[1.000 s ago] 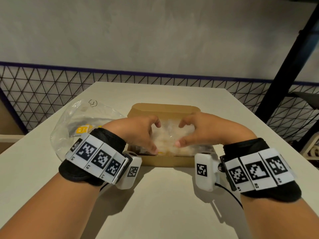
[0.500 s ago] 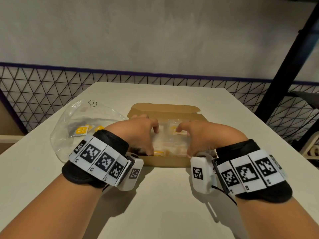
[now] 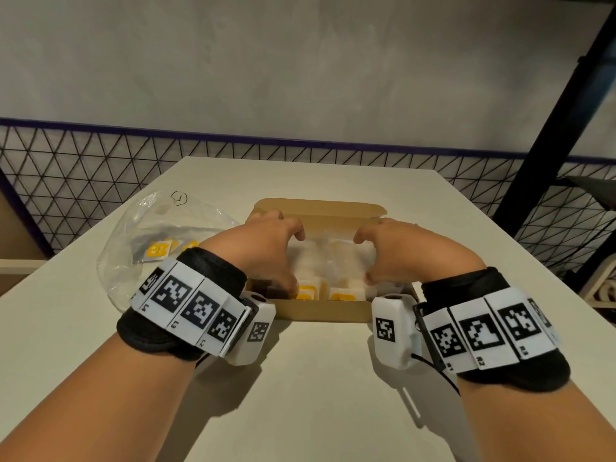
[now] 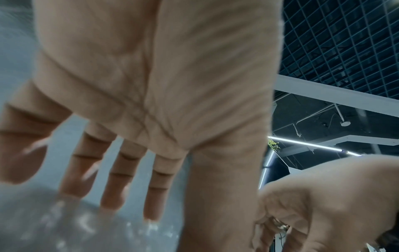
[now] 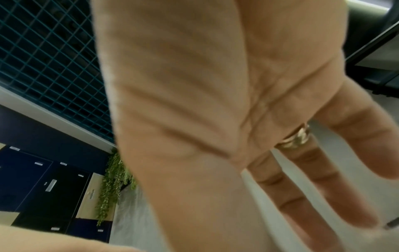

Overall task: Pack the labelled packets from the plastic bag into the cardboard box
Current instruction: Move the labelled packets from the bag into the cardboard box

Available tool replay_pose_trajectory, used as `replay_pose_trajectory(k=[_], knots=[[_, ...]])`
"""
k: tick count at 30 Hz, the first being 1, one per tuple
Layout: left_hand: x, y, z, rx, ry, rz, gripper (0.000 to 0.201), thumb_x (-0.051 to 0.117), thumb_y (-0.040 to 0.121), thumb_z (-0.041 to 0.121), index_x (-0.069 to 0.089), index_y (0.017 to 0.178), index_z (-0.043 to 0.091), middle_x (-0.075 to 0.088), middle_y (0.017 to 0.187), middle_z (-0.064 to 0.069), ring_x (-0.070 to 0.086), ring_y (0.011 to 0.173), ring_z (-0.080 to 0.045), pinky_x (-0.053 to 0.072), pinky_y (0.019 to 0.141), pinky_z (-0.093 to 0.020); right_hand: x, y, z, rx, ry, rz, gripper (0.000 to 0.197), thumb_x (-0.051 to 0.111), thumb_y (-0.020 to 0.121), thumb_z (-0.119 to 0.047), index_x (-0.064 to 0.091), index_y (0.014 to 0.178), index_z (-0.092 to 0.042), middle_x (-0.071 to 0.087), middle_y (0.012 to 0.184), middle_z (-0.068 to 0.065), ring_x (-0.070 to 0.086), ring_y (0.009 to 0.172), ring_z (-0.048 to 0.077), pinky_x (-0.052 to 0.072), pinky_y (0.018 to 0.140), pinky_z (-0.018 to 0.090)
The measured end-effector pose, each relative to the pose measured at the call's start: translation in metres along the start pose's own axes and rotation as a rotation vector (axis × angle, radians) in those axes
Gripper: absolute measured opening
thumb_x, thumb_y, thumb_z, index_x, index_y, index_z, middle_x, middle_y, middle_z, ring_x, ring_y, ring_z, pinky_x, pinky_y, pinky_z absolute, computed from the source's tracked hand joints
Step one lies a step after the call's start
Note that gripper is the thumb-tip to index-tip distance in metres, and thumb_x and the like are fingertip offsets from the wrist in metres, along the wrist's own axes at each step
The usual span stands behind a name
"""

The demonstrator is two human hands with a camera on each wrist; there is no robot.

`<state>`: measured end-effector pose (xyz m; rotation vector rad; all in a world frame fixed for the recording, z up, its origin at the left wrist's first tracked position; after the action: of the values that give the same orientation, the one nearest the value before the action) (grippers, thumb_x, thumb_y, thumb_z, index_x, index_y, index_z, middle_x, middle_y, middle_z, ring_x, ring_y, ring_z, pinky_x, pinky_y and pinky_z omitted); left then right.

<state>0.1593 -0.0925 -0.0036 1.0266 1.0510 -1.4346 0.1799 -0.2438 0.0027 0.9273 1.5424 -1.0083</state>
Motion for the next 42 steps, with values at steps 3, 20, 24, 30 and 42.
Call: replay_pose_trajectory(k=[3,20,24,30,42], knots=[[-0.002,-0.002,-0.002,0.001,-0.015,-0.026,0.078,0.082,0.064,0.033,0.040,0.130,0.033,0.038,0.131,0.007,0.034,0.122,-0.016,0.038,0.098,-0.032,-0.008,-0.006,-0.009,-0.050,0.068,0.010,0.066,0.071,0.077,-0.023,0.041,0.135,-0.031,0.044,0.135,-0.001,0.049,0.105,0.018,0.041,0.079,0.026],[-0.060,-0.027,-0.067,-0.238,-0.070,0.137,0.031,0.052,0.093,0.018,0.055,0.124,0.022,0.054,0.129,-0.001,0.050,0.113,-0.018,0.035,0.088,-0.027,0.012,-0.023,-0.056,-0.231,0.077,-0.241,0.031,0.051,0.092,-0.021,0.058,0.121,-0.028,0.051,0.098,-0.010,0.050,0.091,0.011,0.039,0.079,0.025],[-0.055,-0.024,-0.107,-0.380,0.042,0.009,0.032,0.047,0.096,0.014,0.057,0.127,0.013,0.055,0.128,-0.005,0.053,0.114,-0.023,0.044,0.095,-0.032,0.001,-0.025,-0.056,-0.250,0.095,-0.166,0.037,0.053,0.092,-0.026,0.051,0.128,-0.031,0.050,0.114,-0.008,0.048,0.108,0.016,0.036,0.087,0.027],[-0.016,-0.026,-0.116,-0.422,0.237,-0.264,0.042,0.041,0.099,0.014,0.041,0.141,0.013,0.040,0.145,-0.007,0.040,0.132,-0.023,0.039,0.098,-0.026,-0.009,-0.023,-0.060,-0.253,0.198,-0.034,0.069,0.048,0.090,-0.050,0.016,0.148,-0.032,0.012,0.157,0.001,0.021,0.141,0.027,0.021,0.112,0.042],[-0.001,-0.030,-0.101,-0.335,0.378,-0.453,0.043,0.037,0.100,0.021,0.038,0.141,0.009,0.045,0.142,-0.005,0.048,0.084,-0.009,0.038,0.061,-0.004,0.045,-0.019,-0.069,-0.134,-0.064,-0.265,0.078,0.023,0.089,-0.067,-0.004,0.150,-0.026,-0.017,0.156,0.005,-0.015,0.143,0.032,0.000,0.115,0.053]])
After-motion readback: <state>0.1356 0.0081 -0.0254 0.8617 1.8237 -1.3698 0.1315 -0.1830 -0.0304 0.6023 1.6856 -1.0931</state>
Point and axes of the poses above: each hand's wrist, its own y-axis towards the middle knuckle, its own x-axis out of the palm, z = x × y, the point moved 8 cm from there along y, towards the middle knuckle
